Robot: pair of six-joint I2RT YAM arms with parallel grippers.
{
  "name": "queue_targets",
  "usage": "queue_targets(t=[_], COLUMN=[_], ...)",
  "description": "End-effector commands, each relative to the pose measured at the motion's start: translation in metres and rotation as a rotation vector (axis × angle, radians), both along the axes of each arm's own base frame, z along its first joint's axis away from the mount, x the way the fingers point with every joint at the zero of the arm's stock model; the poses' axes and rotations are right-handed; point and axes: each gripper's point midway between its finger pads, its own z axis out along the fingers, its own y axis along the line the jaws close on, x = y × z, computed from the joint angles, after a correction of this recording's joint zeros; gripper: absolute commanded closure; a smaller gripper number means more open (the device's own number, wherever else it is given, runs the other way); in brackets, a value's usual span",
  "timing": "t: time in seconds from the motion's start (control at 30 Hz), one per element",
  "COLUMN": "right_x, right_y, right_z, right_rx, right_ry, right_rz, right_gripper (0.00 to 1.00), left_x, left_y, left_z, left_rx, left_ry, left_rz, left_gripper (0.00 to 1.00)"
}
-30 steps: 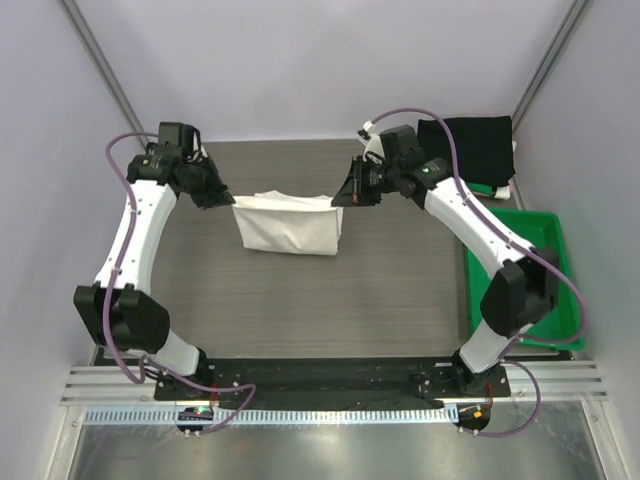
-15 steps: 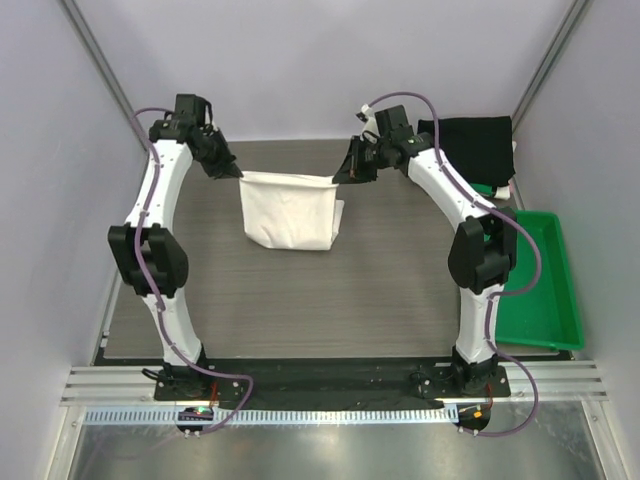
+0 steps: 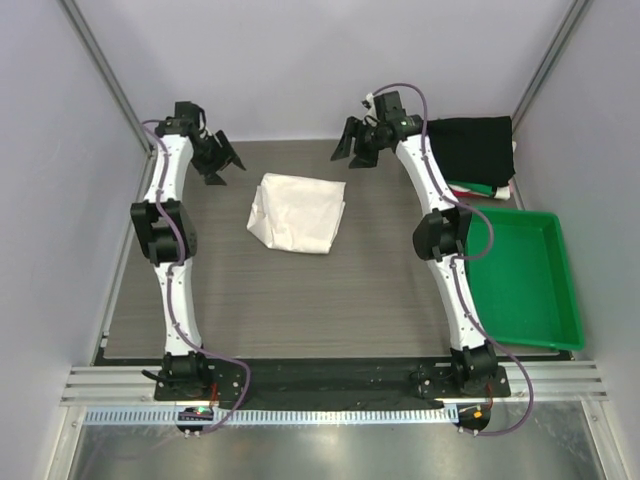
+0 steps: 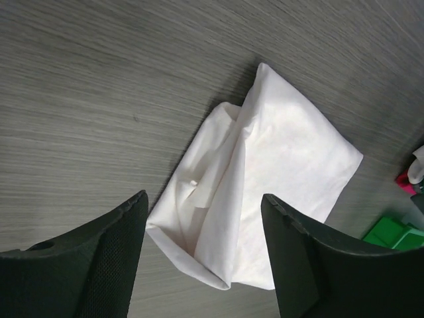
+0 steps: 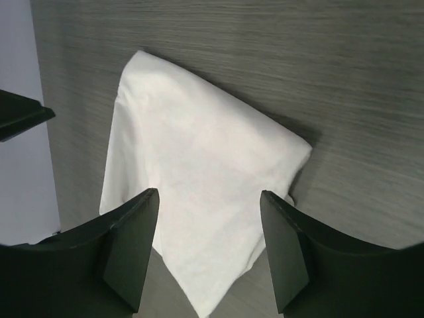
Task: Fold and stack the t-shirts
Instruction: Fold the tshirt
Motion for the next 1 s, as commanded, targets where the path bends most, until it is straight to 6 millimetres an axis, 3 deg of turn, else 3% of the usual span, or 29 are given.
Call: queue_targets(t=[0.0,0.03,0.1,0.13,0.2,0.23,0.3,0.33,0.37,0.43,0.47,0.53,0.57,0.6,0.63,0.73,0.77,0.87,0.9,0.93,0.97], right_x=[-0.035,-0.044,-0.063,-0.073,-0.098,-0.103,-0.116,-0.116,-0.116,-0.114,-0.115,-0.118,-0.120,-0.129,-0.135,-0.155,-0.164,-0.197,-0.216,-0.227,-0.233], right_y=[-0.010,-0.011,0.006,0.005,0.020,0.020,0.030,0.030,0.028,0.016,0.006,-0.015,-0.032,-0.048,-0.057,-0.084,-0.088,-0.103,-0.077,-0.066,-0.058], right_z=[0.030,0.040,0.046,0.041,0.038,0.041,0.039,0.039,0.042,0.041,0.054,0.046,0.059,0.041,0.038,0.052,0.054,0.027,-0.017,0.003,-0.005], right_rx=[-0.029,-0.077,-0.147,-0.200,-0.253,-0.301,-0.352,-0.369,-0.383,-0.456,-0.483,-0.584,-0.647,-0.739,-0.776,-0.894,-0.872,-0.712,-0.525,-0.354,-0.236], right_ry=[0.086,0.056,0.023,0.042,0.061,0.047,0.041,0.032,0.024,0.011,-0.018,0.007,-0.021,0.036,0.054,-0.021,-0.043,-0.047,0.007,-0.047,-0.021], right_rz=[-0.026,-0.003,0.038,0.045,0.087,0.074,0.077,0.072,0.044,0.007,-0.012,-0.043,-0.083,-0.078,-0.086,-0.163,-0.180,-0.211,-0.115,-0.095,-0.105], right_gripper=[0.31,0.31,0.30,0.30,0.29,0.29,0.29,0.29,0.28,0.28,0.28,0.27,0.26,0.26,0.26,0.23,0.18,0.14,0.14,0.14,0.14], left_x=[-0.006,-0.014,-0.020,-0.040,-0.049,-0.066,-0.072,-0.087,-0.086,-0.093,-0.095,-0.096,-0.097,-0.097,-0.100,-0.102,-0.102,-0.106,-0.107,-0.109,-0.107], left_y=[-0.003,-0.007,-0.008,-0.012,-0.017,-0.021,-0.027,-0.028,-0.030,-0.034,-0.032,-0.035,-0.032,-0.029,-0.040,-0.040,-0.040,-0.043,-0.044,-0.046,-0.050], left_z=[0.055,0.074,0.080,0.078,0.072,0.048,0.055,0.032,0.036,0.027,0.021,0.013,0.010,0.001,-0.003,-0.011,-0.012,-0.017,-0.018,-0.022,-0.022], left_rx=[-0.061,-0.070,-0.067,-0.080,-0.103,-0.120,-0.143,-0.156,-0.158,-0.160,-0.131,-0.084,-0.058,-0.038,-0.037,-0.033,-0.029,0.002,0.006,0.009,0.000], left_ry=[-0.127,-0.168,-0.220,-0.213,-0.248,-0.203,-0.273,-0.227,-0.268,-0.259,-0.255,-0.245,-0.234,-0.211,-0.198,-0.174,-0.175,-0.167,-0.164,-0.156,-0.175], left_rz=[-0.044,-0.063,-0.081,-0.104,-0.130,-0.146,-0.177,-0.180,-0.194,-0.214,-0.226,-0.246,-0.252,-0.248,-0.274,-0.268,-0.268,-0.283,-0.287,-0.297,-0.307], left_gripper=[0.30,0.31,0.33,0.34,0.37,0.39,0.40,0.40,0.40,0.39,0.39,0.40,0.40,0.40,0.40,0.41,0.41,0.42,0.42,0.43,0.43])
